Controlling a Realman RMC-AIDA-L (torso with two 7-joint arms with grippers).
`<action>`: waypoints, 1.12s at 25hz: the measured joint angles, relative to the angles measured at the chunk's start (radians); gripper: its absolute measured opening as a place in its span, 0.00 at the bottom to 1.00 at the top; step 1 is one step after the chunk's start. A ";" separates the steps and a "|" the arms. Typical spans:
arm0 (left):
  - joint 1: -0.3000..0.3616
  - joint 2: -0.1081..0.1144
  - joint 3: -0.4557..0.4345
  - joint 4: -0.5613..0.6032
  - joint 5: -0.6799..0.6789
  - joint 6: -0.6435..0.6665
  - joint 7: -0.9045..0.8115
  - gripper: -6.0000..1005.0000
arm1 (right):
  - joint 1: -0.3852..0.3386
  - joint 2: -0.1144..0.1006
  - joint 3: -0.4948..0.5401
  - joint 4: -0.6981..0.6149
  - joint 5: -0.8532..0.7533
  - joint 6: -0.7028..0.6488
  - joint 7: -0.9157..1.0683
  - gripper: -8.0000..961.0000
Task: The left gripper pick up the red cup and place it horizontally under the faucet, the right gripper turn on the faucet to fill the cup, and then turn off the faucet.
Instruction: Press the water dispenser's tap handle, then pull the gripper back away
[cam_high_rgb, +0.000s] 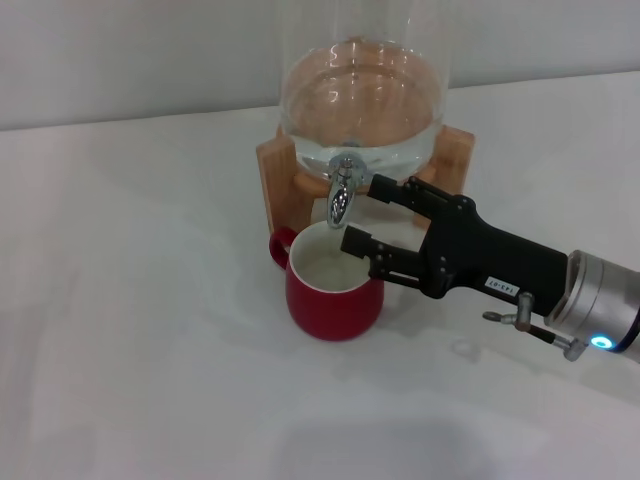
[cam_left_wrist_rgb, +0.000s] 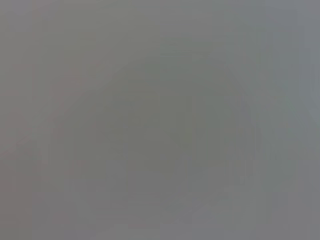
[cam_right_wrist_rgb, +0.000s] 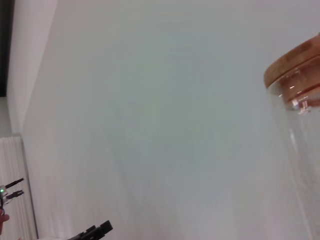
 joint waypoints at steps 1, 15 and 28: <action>0.000 0.000 0.000 0.000 0.000 0.000 0.000 0.88 | -0.001 0.000 0.001 0.000 0.000 0.000 -0.001 0.89; -0.002 0.000 0.000 0.000 0.000 0.000 0.000 0.88 | -0.006 -0.004 0.022 0.006 -0.002 0.003 -0.006 0.89; -0.012 0.001 0.000 0.003 0.000 0.000 0.000 0.88 | -0.006 -0.006 0.042 0.002 -0.004 0.029 -0.010 0.89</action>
